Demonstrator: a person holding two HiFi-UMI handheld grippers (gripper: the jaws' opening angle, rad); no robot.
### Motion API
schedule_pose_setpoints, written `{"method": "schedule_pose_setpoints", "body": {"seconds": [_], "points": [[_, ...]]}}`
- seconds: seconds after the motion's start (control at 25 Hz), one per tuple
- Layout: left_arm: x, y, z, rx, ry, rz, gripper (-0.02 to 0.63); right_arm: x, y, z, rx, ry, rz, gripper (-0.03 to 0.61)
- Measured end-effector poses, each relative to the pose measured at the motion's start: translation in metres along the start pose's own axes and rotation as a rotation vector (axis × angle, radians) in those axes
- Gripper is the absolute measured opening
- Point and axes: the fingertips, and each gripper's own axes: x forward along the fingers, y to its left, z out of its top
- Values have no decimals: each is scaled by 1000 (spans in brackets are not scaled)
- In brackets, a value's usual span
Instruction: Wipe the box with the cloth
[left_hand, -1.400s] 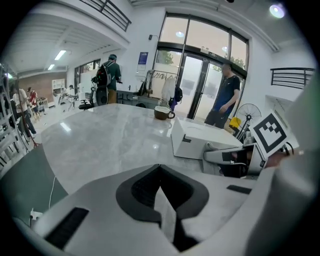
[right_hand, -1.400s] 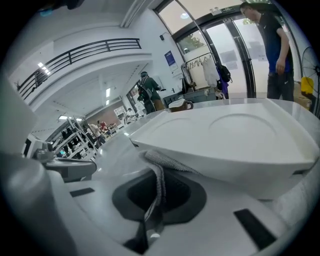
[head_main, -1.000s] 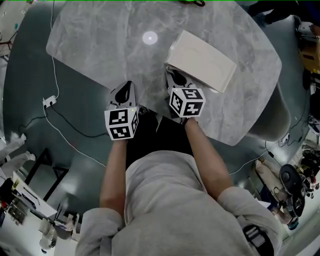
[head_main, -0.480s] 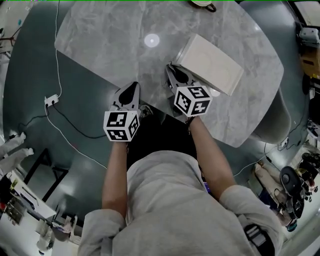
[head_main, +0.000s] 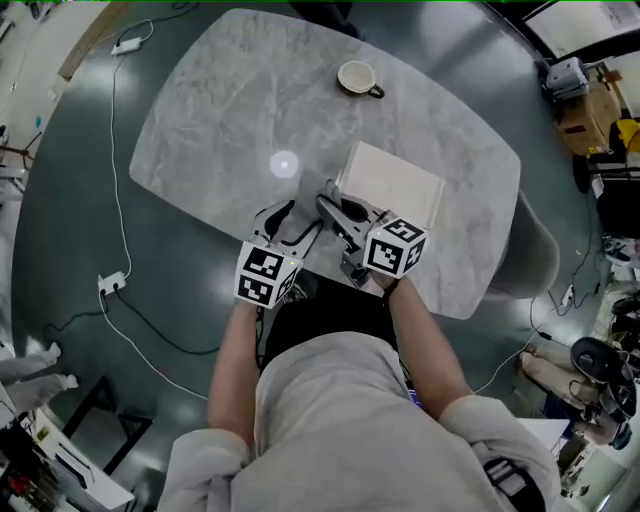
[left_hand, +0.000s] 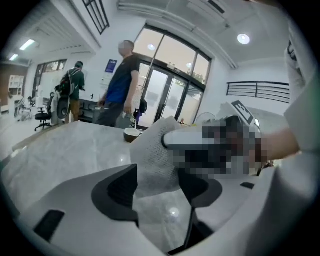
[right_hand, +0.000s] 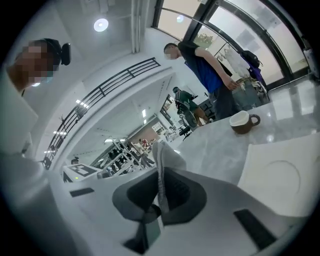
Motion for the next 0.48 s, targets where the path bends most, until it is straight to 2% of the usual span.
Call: {"method": "schedule_pose_setpoints", "body": {"seconds": [0.28, 0.48], "points": [[42, -5, 29, 74, 31, -45, 237, -3, -16, 19, 53, 47, 60, 34], [70, -9, 35, 94, 42, -40, 82, -1, -32, 24, 68, 90, 124, 34]]}}
